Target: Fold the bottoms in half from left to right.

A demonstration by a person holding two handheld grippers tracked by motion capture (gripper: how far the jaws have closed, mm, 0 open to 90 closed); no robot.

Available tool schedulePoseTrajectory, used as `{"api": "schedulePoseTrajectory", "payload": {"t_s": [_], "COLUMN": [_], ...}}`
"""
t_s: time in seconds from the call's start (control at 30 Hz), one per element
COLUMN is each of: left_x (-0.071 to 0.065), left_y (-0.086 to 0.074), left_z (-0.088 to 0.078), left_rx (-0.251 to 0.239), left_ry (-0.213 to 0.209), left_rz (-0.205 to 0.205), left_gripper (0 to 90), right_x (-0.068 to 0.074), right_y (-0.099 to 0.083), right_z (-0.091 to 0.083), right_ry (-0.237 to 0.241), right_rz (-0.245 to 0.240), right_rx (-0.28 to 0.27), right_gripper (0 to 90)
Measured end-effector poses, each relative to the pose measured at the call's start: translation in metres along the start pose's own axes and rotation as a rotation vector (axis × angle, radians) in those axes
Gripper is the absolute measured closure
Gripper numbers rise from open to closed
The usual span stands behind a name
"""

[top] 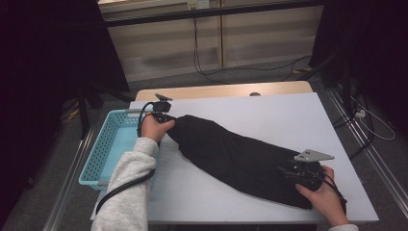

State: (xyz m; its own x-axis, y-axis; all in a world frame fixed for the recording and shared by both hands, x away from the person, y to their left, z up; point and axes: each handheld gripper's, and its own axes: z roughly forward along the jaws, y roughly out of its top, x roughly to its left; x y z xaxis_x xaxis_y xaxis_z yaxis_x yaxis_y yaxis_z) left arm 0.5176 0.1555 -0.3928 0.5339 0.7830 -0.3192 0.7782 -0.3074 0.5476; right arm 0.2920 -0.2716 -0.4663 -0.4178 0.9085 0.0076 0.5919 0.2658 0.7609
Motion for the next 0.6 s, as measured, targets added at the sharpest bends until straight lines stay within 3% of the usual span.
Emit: {"api": "schedulePoseTrajectory", "payload": {"t_s": [0.1,0.33,0.6], "left_x": [-0.005,-0.019,-0.029], "left_y": [-0.001,-0.002,-0.002], "left_z": [-0.001,0.001,0.004], "left_rx": [-0.003,0.001,0.015], "left_ry": [-0.012,-0.034,-0.046], "left_rz": [0.023,0.051,0.063], "left_gripper": [84.0,84.0,84.0], "right_x": [-0.003,-0.007,-0.004], "right_y": [0.0,0.001,0.006], "right_z": [-0.002,-0.008,-0.009], "right_ry": [-0.037,-0.006,0.021], "right_rz": [0.018,0.076,0.086], "right_rx": [0.017,-0.033,-0.071], "right_gripper": [45.1,31.1,22.7]}}
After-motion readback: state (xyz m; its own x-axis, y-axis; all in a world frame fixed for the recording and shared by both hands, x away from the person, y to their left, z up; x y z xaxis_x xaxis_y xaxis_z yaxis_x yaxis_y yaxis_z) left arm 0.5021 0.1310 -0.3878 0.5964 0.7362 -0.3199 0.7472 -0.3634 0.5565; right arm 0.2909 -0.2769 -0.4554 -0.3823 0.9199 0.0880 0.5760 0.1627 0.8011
